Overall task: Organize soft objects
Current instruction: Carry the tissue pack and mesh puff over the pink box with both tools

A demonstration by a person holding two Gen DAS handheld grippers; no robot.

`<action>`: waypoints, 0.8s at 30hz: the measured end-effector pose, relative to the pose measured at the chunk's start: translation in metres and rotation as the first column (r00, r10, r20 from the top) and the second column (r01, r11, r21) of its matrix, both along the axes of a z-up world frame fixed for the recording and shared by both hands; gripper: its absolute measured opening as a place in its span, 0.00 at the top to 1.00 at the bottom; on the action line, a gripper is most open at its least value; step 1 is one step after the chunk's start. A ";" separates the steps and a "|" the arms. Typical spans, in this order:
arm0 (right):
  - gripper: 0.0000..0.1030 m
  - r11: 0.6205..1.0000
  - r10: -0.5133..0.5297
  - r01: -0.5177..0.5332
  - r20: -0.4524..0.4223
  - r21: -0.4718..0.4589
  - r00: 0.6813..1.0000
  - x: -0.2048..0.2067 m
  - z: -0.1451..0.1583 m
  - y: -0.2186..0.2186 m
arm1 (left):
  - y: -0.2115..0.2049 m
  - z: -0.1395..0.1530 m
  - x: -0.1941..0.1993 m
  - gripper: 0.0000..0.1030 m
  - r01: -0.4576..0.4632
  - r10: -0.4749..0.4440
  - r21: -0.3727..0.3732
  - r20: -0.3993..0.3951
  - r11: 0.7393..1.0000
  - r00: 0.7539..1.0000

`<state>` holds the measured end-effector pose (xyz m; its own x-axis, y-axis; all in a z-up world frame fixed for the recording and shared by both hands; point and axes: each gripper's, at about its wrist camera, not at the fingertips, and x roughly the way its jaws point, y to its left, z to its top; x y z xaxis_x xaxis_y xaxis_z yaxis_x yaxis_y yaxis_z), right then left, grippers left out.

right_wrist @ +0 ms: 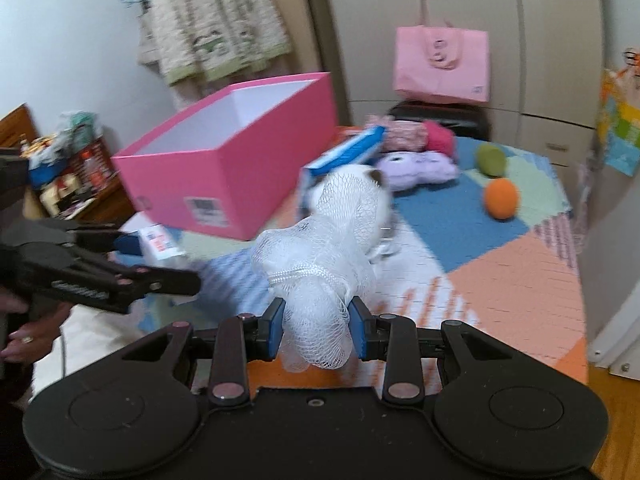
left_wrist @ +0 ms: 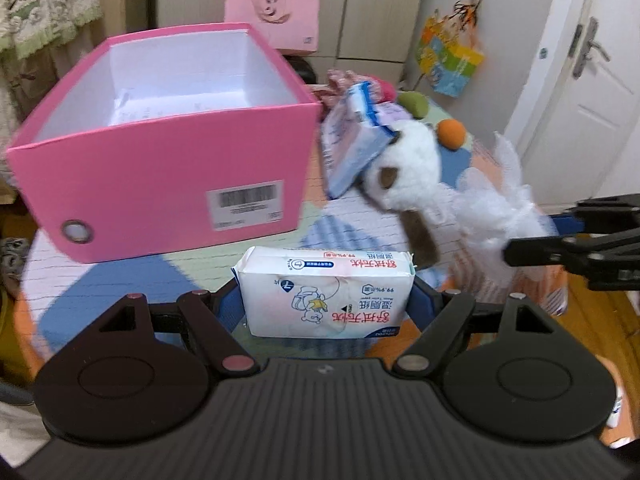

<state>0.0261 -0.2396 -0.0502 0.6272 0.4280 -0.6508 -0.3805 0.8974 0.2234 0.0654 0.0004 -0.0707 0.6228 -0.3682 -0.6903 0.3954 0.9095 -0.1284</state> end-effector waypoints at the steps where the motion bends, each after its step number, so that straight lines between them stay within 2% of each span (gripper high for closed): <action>1: 0.63 1.000 0.020 -0.020 -0.009 0.009 1.000 -0.001 0.003 0.004 | 0.004 0.002 -0.001 0.24 -0.005 0.005 0.009 -0.001 1.000 1.000; 9: 0.63 0.989 0.144 -0.141 -0.054 0.051 0.988 0.005 0.028 0.035 | 0.029 0.024 0.000 0.24 0.023 -0.020 0.036 -0.072 0.999 0.997; 13: 0.63 0.979 0.199 -0.195 -0.055 0.061 0.979 0.015 0.045 0.048 | 0.042 0.042 0.002 0.24 0.047 -0.045 0.025 -0.078 0.999 0.996; 24: 0.63 0.962 0.268 -0.270 0.059 0.027 0.962 0.064 0.091 0.093 | 0.065 0.088 0.044 0.24 0.073 -0.073 -0.019 -0.038 0.997 0.997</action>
<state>0.0902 -0.1468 0.0410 0.5194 0.6074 -0.6011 -0.6193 0.7523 0.2250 0.1089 0.0654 0.0173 0.5668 -0.4242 -0.7062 0.4550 0.8758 -0.1609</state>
